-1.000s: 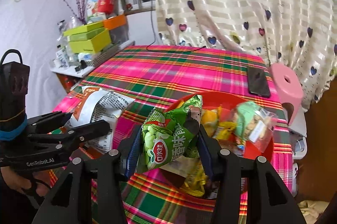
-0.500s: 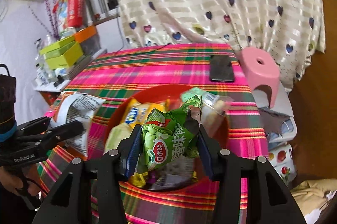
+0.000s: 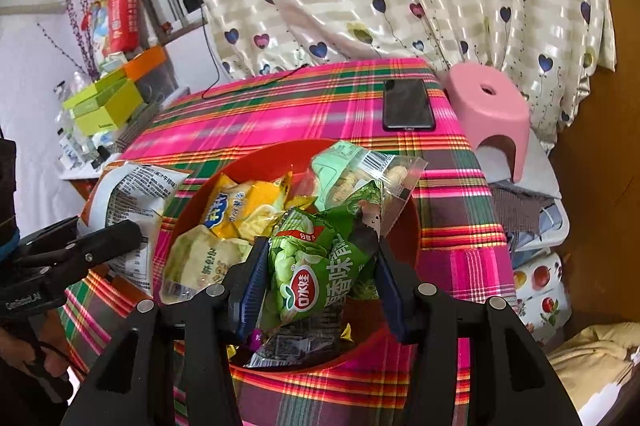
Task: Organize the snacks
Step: 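Lower both bags into the basket and open both tools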
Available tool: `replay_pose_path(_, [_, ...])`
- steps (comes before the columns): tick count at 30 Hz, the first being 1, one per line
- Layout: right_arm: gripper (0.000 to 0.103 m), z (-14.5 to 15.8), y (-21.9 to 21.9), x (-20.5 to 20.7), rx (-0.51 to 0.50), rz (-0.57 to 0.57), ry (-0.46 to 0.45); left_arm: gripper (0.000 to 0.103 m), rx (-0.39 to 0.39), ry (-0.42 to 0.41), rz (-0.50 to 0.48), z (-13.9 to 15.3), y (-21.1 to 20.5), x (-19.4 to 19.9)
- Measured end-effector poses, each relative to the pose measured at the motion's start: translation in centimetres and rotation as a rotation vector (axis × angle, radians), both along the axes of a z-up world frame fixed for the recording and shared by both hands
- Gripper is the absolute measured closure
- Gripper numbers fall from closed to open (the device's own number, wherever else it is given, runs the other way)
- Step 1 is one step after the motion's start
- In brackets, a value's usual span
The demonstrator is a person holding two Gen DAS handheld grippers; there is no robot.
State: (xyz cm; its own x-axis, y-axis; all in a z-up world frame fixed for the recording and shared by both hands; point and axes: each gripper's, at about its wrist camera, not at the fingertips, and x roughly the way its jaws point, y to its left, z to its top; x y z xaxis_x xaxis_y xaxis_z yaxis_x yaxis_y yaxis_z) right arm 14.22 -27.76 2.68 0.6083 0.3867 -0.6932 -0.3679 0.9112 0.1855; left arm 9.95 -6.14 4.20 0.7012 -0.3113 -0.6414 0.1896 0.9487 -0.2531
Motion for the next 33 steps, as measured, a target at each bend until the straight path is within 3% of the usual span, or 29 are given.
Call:
replay_pose_path(17, [0.054,-2.2,-0.2,3.7,0.044,-0.03,0.044,0.047,0.003,0.021,-0.036,-0.3,-1.7,2.0])
replay_pose_path(33, [0.046,-1.2,-0.3,1.8,0.055,0.02,0.019,0.046,0.007,0.055,-0.078,-1.7,-3.1,4.1])
